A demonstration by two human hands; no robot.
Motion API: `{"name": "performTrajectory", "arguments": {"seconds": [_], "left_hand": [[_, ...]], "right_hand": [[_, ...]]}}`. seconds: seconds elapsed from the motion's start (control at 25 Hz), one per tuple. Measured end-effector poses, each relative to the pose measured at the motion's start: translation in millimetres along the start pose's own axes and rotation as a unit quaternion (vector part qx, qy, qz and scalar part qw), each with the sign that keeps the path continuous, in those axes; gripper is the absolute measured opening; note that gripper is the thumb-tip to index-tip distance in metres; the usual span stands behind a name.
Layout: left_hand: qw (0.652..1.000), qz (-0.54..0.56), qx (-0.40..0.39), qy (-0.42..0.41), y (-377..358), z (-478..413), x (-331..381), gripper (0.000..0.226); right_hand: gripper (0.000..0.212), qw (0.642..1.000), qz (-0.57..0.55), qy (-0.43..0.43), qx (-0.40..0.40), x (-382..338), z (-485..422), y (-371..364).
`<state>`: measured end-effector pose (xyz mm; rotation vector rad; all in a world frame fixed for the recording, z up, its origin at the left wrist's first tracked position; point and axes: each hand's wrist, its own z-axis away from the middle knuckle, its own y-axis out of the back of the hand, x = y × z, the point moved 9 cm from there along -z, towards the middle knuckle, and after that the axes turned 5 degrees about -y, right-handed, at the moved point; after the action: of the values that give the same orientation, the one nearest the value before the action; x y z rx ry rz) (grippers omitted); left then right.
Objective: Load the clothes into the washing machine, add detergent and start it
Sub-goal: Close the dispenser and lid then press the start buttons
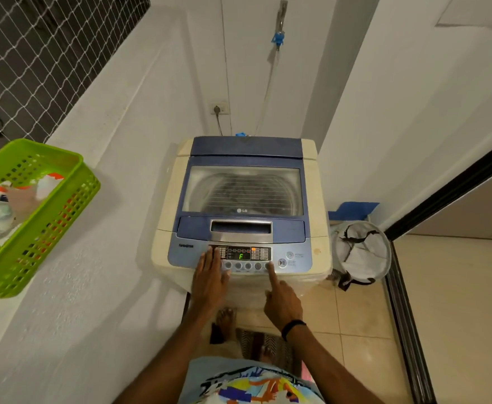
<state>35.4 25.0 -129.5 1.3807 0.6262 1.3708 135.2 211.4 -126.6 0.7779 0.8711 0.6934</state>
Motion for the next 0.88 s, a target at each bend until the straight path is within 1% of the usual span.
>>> {"name": "performTrajectory", "arguments": {"seconds": [0.08, 0.2, 0.28, 0.4, 0.56, 0.88], "left_hand": [[0.999, -0.005, 0.011, 0.041, 4, 12, -12, 0.079], [0.995, -0.027, 0.012, 0.091, 10, 23, -32, 0.080], [0.995, -0.046, -0.004, 0.086, 11, 21, -37, 0.078], [0.996, -0.038, -0.009, 0.081, 11, 19, -36, 0.078], [0.996, -0.036, -0.002, 0.077, 13, 20, -35, 0.078], [0.997, -0.032, -0.012, 0.065, 14, 23, -40, 0.081]], "right_hand": [[0.095, 1.000, 0.006, 0.001, -0.021, -1, 6, -7], [0.095, 0.999, 0.036, -0.012, -0.014, -1, 7, 1], [0.094, 0.998, 0.060, -0.021, -0.010, 0, 9, 6], [0.093, 0.996, 0.078, -0.036, -0.018, -2, 10, 7], [0.083, 0.996, 0.076, -0.042, -0.021, -9, 6, 6], [0.063, 0.997, -0.001, -0.078, -0.020, -18, -2, 19]]}}
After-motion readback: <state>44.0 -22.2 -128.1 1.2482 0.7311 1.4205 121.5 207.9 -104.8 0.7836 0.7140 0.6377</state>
